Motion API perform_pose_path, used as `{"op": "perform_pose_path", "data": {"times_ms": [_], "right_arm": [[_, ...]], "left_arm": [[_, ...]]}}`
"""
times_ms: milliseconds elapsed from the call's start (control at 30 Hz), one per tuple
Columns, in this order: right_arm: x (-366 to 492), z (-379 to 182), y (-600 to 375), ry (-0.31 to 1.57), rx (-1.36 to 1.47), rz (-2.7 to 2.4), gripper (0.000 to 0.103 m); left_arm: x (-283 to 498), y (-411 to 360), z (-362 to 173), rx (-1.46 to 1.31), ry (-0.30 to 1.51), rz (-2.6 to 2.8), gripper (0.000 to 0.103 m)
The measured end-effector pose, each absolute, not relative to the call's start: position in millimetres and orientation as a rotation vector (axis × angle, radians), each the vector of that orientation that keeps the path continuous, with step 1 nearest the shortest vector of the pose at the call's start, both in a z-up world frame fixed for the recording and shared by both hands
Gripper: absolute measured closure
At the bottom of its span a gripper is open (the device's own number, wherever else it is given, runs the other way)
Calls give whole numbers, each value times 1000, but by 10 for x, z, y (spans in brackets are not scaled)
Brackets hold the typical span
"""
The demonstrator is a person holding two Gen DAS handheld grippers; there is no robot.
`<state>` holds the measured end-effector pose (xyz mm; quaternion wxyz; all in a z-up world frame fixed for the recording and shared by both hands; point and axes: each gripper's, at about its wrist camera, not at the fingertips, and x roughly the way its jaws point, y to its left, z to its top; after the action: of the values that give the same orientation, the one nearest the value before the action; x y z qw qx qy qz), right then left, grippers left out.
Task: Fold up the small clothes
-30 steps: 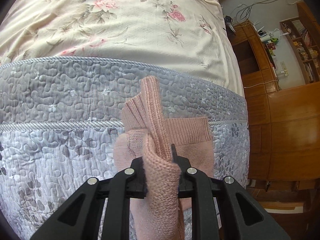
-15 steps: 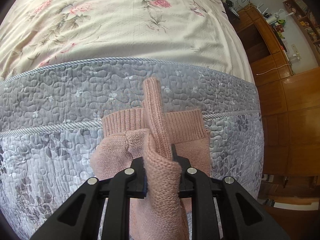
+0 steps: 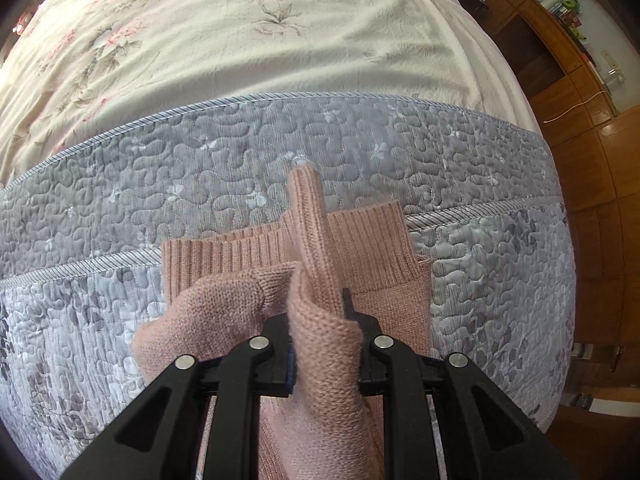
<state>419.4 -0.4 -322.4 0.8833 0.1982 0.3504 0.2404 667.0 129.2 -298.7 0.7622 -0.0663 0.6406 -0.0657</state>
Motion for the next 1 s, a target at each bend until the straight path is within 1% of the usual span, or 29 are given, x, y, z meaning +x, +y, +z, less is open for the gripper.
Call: {"op": "perform_pose_path", "data": {"times_ms": [200,600,1000], "right_arm": [[4236,-3460,-243,768,541,512,93],[4224,-3694,-573,855,771,521,93],[4249,-3922,-814,964,940,500,93]], "left_arm": [[6629,926,-3107,8,1346,-66,86],[6536,377,-3244,190,1263,57,86],[6460,32,-3445,246,1212,146,85]]}}
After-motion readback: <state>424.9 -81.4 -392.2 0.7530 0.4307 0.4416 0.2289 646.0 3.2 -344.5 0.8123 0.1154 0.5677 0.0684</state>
